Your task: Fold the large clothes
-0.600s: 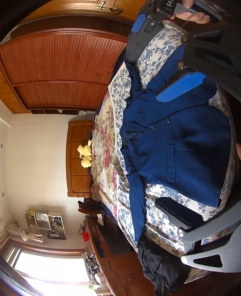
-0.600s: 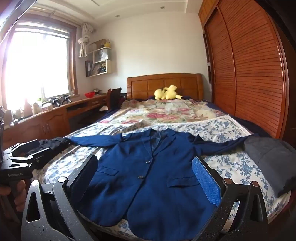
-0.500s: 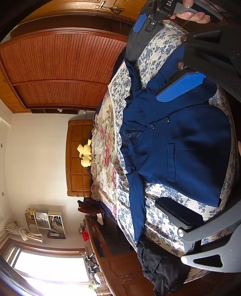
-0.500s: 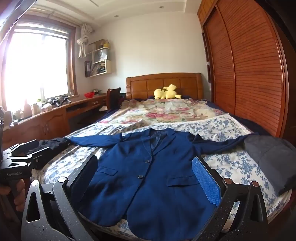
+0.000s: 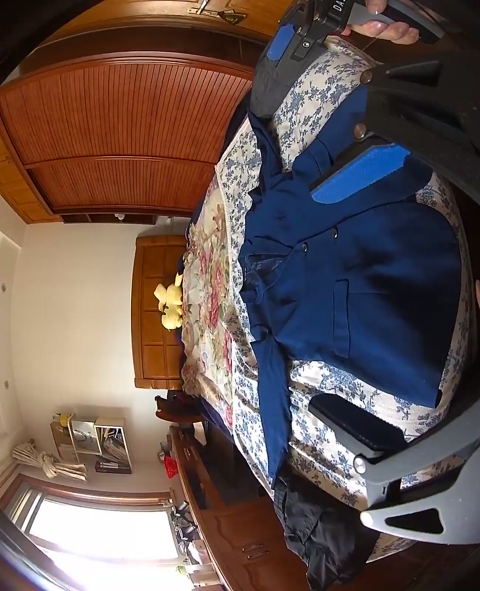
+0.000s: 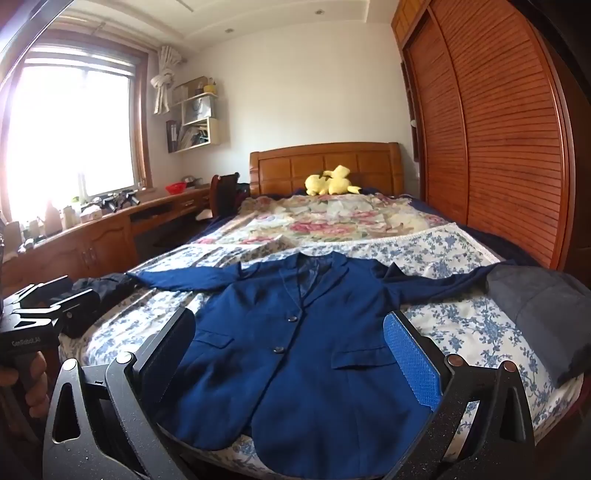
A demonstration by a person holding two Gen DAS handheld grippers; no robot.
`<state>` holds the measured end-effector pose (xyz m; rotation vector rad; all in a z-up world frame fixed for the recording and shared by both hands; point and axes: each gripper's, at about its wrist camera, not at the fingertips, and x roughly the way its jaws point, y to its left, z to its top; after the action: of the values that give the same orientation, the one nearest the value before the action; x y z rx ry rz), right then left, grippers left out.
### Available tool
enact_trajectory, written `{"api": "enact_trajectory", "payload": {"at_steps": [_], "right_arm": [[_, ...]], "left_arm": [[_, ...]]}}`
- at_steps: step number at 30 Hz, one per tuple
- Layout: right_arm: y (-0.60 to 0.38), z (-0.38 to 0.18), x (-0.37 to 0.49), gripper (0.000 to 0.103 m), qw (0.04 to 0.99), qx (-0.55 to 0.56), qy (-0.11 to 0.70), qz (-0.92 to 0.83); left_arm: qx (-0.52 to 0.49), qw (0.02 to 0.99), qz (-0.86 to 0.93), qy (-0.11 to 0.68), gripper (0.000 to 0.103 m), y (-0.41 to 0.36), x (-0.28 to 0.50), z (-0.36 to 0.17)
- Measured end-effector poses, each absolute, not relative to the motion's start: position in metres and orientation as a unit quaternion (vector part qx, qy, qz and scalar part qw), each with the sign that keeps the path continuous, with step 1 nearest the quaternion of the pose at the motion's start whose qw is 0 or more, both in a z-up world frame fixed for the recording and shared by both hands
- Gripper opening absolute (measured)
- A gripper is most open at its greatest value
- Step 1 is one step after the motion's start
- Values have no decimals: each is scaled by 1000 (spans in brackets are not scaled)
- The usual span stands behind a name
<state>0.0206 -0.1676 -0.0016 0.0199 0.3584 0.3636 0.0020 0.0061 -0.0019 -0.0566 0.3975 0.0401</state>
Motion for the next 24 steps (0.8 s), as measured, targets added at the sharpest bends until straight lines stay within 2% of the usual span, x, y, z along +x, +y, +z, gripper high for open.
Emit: {"api": "enact_trajectory", "payload": {"at_steps": [24], "right_arm": [[-159, 0, 17, 103, 969, 7, 173, 177]], "left_arm": [[-17, 982, 15, 185, 103, 1, -8, 7]]}}
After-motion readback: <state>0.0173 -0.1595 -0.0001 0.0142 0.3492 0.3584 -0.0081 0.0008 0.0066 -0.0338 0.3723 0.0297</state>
